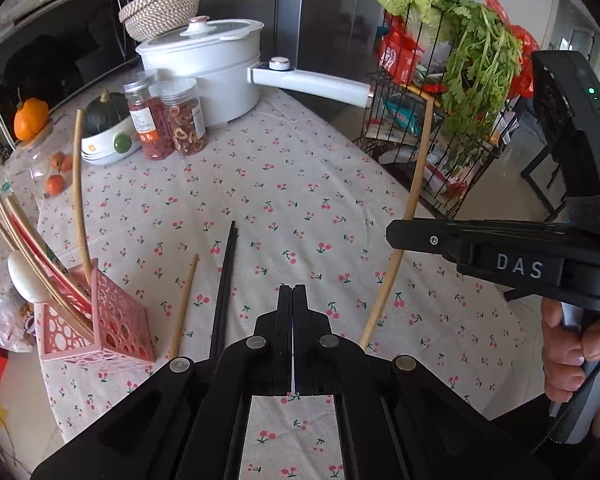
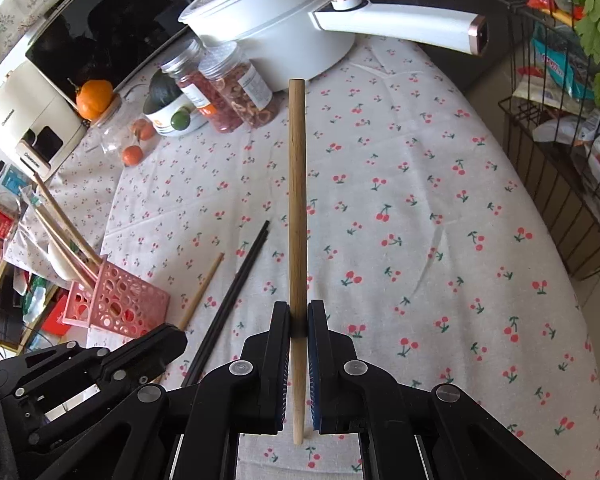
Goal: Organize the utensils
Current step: 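Lift both held chopsticks off the table toward the pink basket, then carry the black chopstick in the left tool over the pink basket while the right tool follows, then lower both chopsticks into the pink basket and open both tools, then close the left tool on the last black chopstick on the table, then close the right tool on the last wooden chopstick while the left tool lifts its black chopstick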
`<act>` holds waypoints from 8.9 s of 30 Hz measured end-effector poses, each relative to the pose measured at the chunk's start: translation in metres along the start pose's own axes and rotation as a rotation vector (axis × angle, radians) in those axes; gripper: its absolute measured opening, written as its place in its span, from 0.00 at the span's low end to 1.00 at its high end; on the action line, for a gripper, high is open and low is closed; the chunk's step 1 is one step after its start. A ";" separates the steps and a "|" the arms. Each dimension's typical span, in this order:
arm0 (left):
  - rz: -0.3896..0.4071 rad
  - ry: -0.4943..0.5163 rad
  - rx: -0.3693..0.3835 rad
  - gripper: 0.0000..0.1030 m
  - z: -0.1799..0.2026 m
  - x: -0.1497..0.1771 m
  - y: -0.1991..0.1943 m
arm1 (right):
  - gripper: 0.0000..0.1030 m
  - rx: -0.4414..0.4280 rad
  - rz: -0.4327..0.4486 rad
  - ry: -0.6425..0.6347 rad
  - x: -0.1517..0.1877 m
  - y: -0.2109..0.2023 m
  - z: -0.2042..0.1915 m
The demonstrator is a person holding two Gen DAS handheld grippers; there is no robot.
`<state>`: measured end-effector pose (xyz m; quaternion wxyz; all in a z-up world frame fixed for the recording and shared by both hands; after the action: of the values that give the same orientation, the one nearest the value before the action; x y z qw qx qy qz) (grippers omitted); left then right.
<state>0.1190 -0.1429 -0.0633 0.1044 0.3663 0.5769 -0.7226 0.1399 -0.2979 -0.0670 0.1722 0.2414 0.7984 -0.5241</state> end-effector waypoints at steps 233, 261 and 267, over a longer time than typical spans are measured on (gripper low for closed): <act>-0.390 -0.107 0.125 0.07 -0.081 0.147 0.031 | 0.89 0.084 0.055 -0.313 0.031 -0.001 -0.078; 0.053 -0.178 0.102 0.05 -0.141 0.103 -0.101 | 0.88 0.124 -0.133 -0.116 0.029 0.090 -0.080; 0.107 -0.179 0.087 0.05 -0.154 0.096 -0.119 | 0.74 0.151 -0.199 -0.028 0.032 0.138 -0.084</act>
<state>0.0459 0.0601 -0.0459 0.1779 0.3349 0.5131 -0.7700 0.1896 -0.1680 -0.1556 0.1115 0.1658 0.7744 -0.6003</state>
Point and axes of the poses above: each gripper's, at about its wrist camera, not at the fingertips, and y roughly the way its jaws point, z to its right, x to its underside, the point moved 1 cm from there along y, roughly the way its jaws point, and after that the axes turned 6 degrees about z, right-handed, at the moved point
